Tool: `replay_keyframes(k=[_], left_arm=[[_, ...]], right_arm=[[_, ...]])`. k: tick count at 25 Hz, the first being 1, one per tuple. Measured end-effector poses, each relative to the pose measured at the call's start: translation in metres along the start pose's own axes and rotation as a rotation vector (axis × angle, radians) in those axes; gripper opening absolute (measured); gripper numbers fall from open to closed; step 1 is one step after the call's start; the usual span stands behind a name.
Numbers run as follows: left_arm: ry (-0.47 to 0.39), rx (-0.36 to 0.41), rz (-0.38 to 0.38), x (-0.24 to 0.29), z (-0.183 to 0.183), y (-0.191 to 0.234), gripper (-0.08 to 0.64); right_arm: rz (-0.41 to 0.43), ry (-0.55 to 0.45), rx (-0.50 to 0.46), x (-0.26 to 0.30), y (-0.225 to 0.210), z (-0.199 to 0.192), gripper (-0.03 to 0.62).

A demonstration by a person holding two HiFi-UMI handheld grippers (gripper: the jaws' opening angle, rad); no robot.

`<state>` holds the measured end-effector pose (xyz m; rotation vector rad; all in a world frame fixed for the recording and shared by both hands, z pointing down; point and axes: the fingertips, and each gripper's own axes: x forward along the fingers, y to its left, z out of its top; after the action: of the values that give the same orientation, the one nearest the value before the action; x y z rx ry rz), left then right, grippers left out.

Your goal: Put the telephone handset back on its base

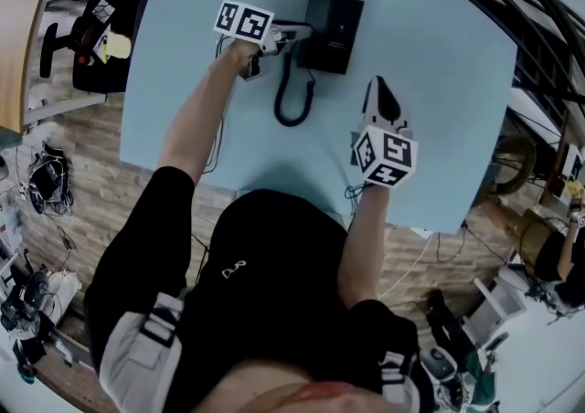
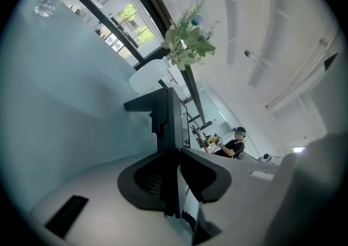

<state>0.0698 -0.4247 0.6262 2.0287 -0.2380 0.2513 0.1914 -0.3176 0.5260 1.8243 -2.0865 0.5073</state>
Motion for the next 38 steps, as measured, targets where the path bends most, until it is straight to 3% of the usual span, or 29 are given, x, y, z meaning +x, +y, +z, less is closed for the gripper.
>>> replay_keyframes(k=[2,7,10,12,16,20,23,25,29,34,38], left_arm=[[0.025,0.046,0.061,0.000,-0.001,0.004,0.084],[0.076,0.290,0.267,-0.001,0.004,0.005,0.129],[0.039,0.357,0.412,-0.012,0.006,0.006,0.144],[-0.033,0.355,0.476,-0.021,0.013,-0.003,0.143],[-0.243,0.339,0.435,-0.044,0.034,-0.056,0.120],[-0.419,0.416,0.429,-0.079,0.056,-0.119,0.016],[-0.515,0.449,0.375,-0.100,0.060,-0.170,0.002],[-0.583,0.498,0.377,-0.117,0.059,-0.202,0.000],[-0.669,0.640,0.474,-0.147,0.057,-0.246,0.000],[-0.803,0.743,0.651,-0.189,0.037,-0.277,0.000],[-0.836,0.815,0.737,-0.190,0.016,-0.293,0.000]], right_arm=[[0.004,0.001,0.002,0.000,0.003,0.000,-0.011],[0.008,-0.013,0.004,-0.004,0.007,0.005,-0.011],[0.018,-0.032,-0.013,-0.009,0.014,0.013,-0.011],[0.020,-0.051,-0.020,-0.014,0.014,0.021,-0.011],[0.029,-0.092,-0.041,-0.023,0.026,0.040,-0.011],[0.052,-0.158,-0.076,-0.030,0.045,0.068,-0.011],[0.068,-0.209,-0.099,-0.039,0.057,0.091,-0.011],[0.087,-0.246,-0.096,-0.047,0.064,0.104,-0.011],[0.108,-0.367,-0.055,-0.059,0.076,0.141,-0.011],[0.141,-0.453,-0.081,-0.078,0.106,0.178,-0.011],[0.140,-0.460,-0.065,-0.092,0.102,0.175,-0.011]])
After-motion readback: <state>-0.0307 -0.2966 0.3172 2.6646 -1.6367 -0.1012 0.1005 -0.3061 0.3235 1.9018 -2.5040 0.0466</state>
